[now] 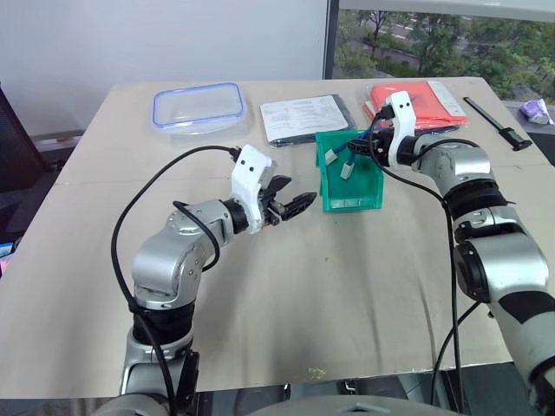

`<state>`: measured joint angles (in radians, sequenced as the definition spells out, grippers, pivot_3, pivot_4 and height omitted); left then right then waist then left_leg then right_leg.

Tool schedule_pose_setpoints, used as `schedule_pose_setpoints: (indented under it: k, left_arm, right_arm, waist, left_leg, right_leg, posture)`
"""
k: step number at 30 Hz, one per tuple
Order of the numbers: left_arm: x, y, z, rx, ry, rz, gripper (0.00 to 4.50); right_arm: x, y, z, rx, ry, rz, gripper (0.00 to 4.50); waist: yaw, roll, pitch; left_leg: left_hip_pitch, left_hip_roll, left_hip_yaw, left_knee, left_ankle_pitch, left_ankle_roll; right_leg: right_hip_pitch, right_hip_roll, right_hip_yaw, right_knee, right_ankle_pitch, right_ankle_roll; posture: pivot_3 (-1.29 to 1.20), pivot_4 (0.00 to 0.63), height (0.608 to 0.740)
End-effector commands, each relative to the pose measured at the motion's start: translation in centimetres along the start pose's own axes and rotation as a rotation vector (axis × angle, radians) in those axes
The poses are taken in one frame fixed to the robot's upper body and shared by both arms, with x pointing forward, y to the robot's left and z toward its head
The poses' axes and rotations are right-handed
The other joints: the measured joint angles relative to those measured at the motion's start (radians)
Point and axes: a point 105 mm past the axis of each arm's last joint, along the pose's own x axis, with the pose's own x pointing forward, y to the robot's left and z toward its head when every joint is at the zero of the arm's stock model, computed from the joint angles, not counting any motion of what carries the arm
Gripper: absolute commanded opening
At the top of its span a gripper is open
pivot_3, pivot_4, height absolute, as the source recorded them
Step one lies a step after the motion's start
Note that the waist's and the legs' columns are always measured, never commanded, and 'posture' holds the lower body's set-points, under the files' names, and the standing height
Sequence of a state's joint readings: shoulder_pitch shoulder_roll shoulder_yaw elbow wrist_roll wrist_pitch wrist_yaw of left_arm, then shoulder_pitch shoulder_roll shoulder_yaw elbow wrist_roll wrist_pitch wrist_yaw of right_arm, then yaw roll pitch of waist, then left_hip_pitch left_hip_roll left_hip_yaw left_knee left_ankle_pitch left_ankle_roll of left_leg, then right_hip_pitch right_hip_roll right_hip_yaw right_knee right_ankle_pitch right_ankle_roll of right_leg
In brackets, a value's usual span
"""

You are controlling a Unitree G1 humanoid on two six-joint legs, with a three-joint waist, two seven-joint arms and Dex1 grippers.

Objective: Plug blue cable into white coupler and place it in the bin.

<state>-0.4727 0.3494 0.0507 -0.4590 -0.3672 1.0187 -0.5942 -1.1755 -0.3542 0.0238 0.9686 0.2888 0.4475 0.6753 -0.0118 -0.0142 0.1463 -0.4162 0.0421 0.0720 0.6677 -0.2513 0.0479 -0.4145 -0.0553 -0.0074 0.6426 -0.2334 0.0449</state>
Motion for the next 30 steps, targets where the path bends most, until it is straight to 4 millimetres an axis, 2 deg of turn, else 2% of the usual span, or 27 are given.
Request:
schedule_pose_setpoints:
  k: [1, 4, 6, 9, 13, 15, 17, 18, 21, 24, 26, 30]
  left_arm:
    - [-0.1, -0.1, 1.3, 0.026, -0.048, -0.008, 3.63]
    - [-0.3, -0.2, 1.2, 0.029, -0.042, -0.015, 3.63]
    - [-0.5, -0.2, 0.9, 0.030, -0.036, -0.015, 3.63]
    - [-1.1, -0.1, 0.4, 0.049, -0.031, -0.002, 3.63]
    - [-2.2, -0.2, 0.0, 0.119, -0.085, 0.035, 3.63]
    - [-3.2, -0.2, -1.4, 0.121, -0.085, 0.067, 3.63]
    - [-4.5, -0.3, -3.1, 0.066, -0.085, 0.090, 3.63]
    - [-5.1, -0.5, -3.8, 0.045, -0.089, 0.095, 3.63]
    - [-7.1, -1.2, -6.3, 0.036, -0.081, 0.131, 4.41]
    - [-8.8, -1.4, -9.3, 0.055, -0.022, 0.204, 4.46]
    - [-9.5, -1.8, -11.1, 0.079, 0.029, 0.224, 4.46]
    - [-9.8, -2.5, -12.1, 0.087, 0.035, 0.233, 4.46]
  right_arm:
    - [-1.4, -1.6, 3.9, -0.062, -0.123, -0.096, 4.26]
    - [-3.0, -2.3, 3.7, -0.093, -0.120, -0.118, 4.39]
    - [-4.6, -2.1, 2.8, -0.096, -0.118, -0.090, 4.39]
    - [-8.0, -0.4, 0.3, -0.140, -0.129, -0.008, 4.39]
    - [-12.9, 2.6, -3.4, -0.196, -0.238, 0.110, 4.39]
    - [-15.4, 3.4, -5.5, -0.230, -0.293, 0.113, 4.39]
    - [-17.0, 3.5, -8.2, -0.183, -0.225, 0.108, 4.39]
    - [-17.7, 3.7, -9.4, -0.166, -0.188, 0.123, 4.39]
    - [-19.5, 4.1, -12.4, -0.139, -0.129, 0.122, 4.50]
    - [-20.6, 4.0, -14.8, -0.144, -0.079, 0.113, 4.50]
    - [-21.0, 3.8, -15.7, -0.139, -0.072, 0.101, 4.50]
    - [-21.4, 3.6, -16.6, -0.138, -0.067, 0.114, 4.50]
  waist:
    - [-0.001, 0.000, 0.001]
    - [0.001, 0.000, 0.002]
    - [0.004, 0.000, 0.002]
    - [0.006, 0.000, 0.002]
    - [0.007, 0.000, 0.002]
    - [0.003, 0.001, 0.002]
    - [-0.003, 0.001, 0.002]
    - [-0.004, 0.001, 0.002]
    - [-0.002, 0.001, 0.002]
    - [-0.001, 0.001, 0.002]
    - [-0.001, 0.000, 0.002]
    - [0.002, 0.000, 0.002]
  left_leg:
    - [0.000, 0.000, 0.000, 0.000, 0.000, 0.000]
    - [0.000, 0.000, 0.000, 0.000, 0.000, 0.000]
    - [0.000, 0.001, -0.001, 0.000, 0.000, 0.000]
    - [0.000, 0.001, -0.002, 0.000, 0.000, 0.000]
    - [0.000, 0.002, -0.002, -0.002, 0.000, 0.001]
    - [0.001, 0.002, -0.001, -0.003, -0.003, 0.004]
    - [0.002, 0.002, 0.000, -0.003, -0.003, 0.005]
    - [0.004, 0.003, 0.000, -0.003, -0.003, 0.005]
    - [0.005, 0.003, 0.001, -0.001, -0.003, 0.005]
    - [0.006, 0.004, 0.002, 0.001, -0.003, 0.005]
    - [0.007, 0.003, 0.003, 0.002, -0.003, 0.005]
    - [0.008, 0.002, 0.003, 0.002, -0.005, 0.002]
  right_leg:
    - [0.000, -0.001, 0.000, 0.000, 0.000, 0.000]
    - [0.000, -0.001, 0.000, 0.000, 0.000, 0.000]
    - [0.000, -0.001, -0.001, 0.000, 0.000, 0.000]
    - [0.001, -0.001, -0.001, 0.000, 0.000, 0.000]
    - [0.000, -0.002, 0.000, 0.000, -0.001, 0.002]
    - [0.000, -0.001, 0.000, 0.000, -0.001, 0.002]
    - [0.001, -0.001, 0.002, 0.000, -0.001, 0.002]
    - [0.002, -0.001, 0.003, 0.000, -0.001, 0.002]
    - [0.003, -0.001, 0.003, 0.000, -0.002, 0.001]
    - [0.004, -0.002, 0.004, 0.001, -0.003, -0.004]
    - [0.003, -0.004, 0.004, 0.001, -0.002, -0.005]
    - [0.003, -0.010, 0.004, 0.001, -0.002, -0.005]
  posture:
    - [0.00, 0.150, 0.740]
    - [0.00, 0.150, 0.740]
    - [0.00, 0.150, 0.740]
    - [0.00, 0.150, 0.740]
    - [0.00, 0.150, 0.740]
    - [0.00, 0.150, 0.740]
    - [0.00, 0.150, 0.740]
    - [0.00, 0.150, 0.740]
    - [0.00, 0.150, 0.740]
    - [0.00, 0.150, 0.740]
    - [0.00, 0.150, 0.740]
    - [0.00, 0.150, 0.740]
